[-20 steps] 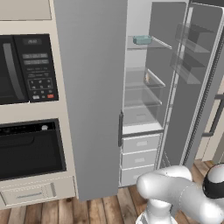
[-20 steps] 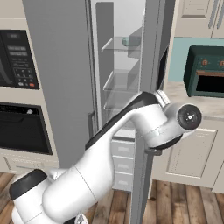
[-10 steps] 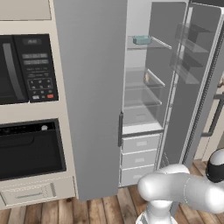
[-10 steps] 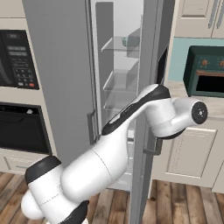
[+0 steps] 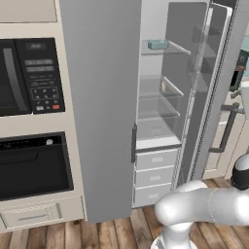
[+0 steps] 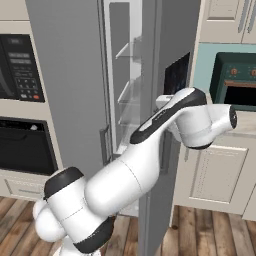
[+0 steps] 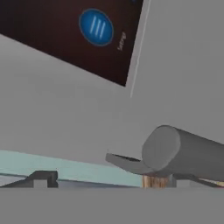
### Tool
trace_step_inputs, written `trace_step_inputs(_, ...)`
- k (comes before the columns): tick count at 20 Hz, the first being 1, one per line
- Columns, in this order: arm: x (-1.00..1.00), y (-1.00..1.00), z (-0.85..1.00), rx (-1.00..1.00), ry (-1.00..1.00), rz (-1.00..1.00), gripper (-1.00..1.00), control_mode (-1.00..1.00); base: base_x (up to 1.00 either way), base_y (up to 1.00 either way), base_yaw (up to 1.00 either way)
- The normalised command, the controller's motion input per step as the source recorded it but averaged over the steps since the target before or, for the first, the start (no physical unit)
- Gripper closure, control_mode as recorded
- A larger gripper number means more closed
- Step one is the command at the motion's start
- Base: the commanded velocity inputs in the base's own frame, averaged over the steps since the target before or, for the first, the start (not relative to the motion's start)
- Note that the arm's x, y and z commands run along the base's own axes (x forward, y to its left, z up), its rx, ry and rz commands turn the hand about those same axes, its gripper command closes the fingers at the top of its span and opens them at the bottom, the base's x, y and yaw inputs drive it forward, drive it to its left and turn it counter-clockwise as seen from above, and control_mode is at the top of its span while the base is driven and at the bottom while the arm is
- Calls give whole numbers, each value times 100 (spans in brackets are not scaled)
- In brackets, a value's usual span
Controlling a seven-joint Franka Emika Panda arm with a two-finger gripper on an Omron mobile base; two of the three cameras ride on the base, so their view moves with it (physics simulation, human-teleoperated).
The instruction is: Pick up the frozen fish from the freezer, place it on any shelf in the fridge, and close the fridge and freezer doors when done.
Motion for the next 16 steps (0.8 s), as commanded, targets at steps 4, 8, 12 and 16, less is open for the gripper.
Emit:
trace_step_inputs(4,83,100,0,5,-1,26,-100,-100,0,0,0)
trace_step_inputs(8,50,100,3,5,-8,8,-100,-100,0,0,0)
trace_step_inputs(12,49,97,10,5,-9,1,-100,-100,0,0,0)
trace_step_inputs(16,50,96,5,8,-12,0,-100,-100,0,0,0)
